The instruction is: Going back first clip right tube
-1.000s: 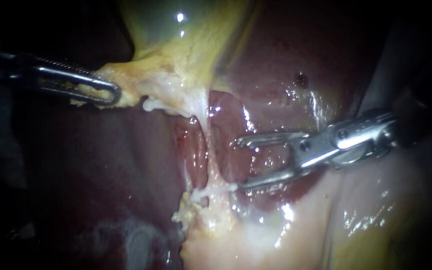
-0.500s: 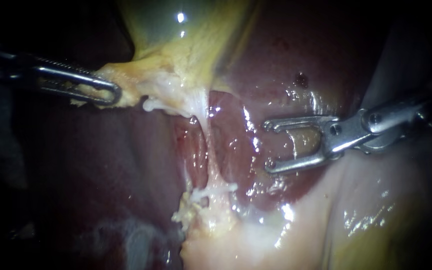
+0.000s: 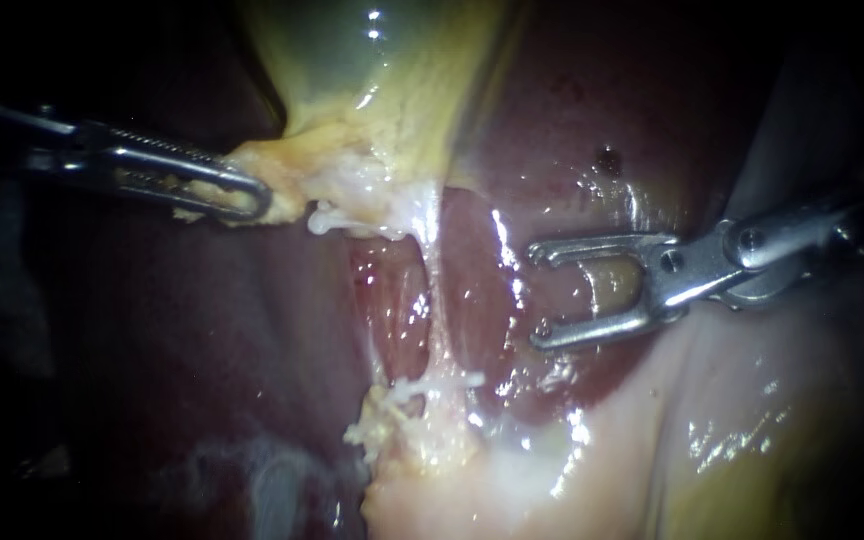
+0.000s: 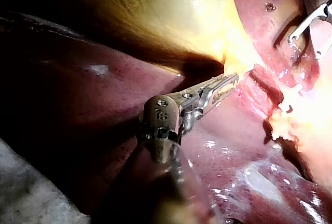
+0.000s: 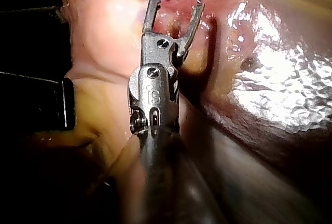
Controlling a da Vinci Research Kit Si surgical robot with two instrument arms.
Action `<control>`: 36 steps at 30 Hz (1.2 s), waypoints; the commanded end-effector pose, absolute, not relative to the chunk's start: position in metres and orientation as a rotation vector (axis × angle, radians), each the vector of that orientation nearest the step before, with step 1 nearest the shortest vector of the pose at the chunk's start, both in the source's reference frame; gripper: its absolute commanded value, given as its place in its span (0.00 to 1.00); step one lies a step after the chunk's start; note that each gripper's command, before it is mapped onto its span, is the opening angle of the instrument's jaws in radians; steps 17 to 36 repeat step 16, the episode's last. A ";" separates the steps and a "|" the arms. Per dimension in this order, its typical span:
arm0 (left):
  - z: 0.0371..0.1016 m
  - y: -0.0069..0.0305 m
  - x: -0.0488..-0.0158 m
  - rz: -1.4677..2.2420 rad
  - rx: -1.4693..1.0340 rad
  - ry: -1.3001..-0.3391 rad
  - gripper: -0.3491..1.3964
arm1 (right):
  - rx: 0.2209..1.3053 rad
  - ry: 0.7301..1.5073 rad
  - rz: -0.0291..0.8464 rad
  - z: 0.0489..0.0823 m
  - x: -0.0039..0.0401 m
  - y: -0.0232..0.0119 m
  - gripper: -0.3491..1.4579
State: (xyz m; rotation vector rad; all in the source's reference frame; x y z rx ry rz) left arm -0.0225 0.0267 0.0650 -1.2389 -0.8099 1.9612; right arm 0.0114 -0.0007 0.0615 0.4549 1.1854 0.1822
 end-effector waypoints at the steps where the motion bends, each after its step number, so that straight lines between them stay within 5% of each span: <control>1: 0.0652 0.0268 -0.0225 1.965 -1.234 -0.811 0.00 | 0.455 1.186 0.182 0.0615 0.0114 -0.0007 0.47; 36: 0.0654 0.0268 -0.0228 1.967 -1.231 -0.810 0.00 | 0.455 1.186 0.182 0.0615 0.0113 -0.0007 0.47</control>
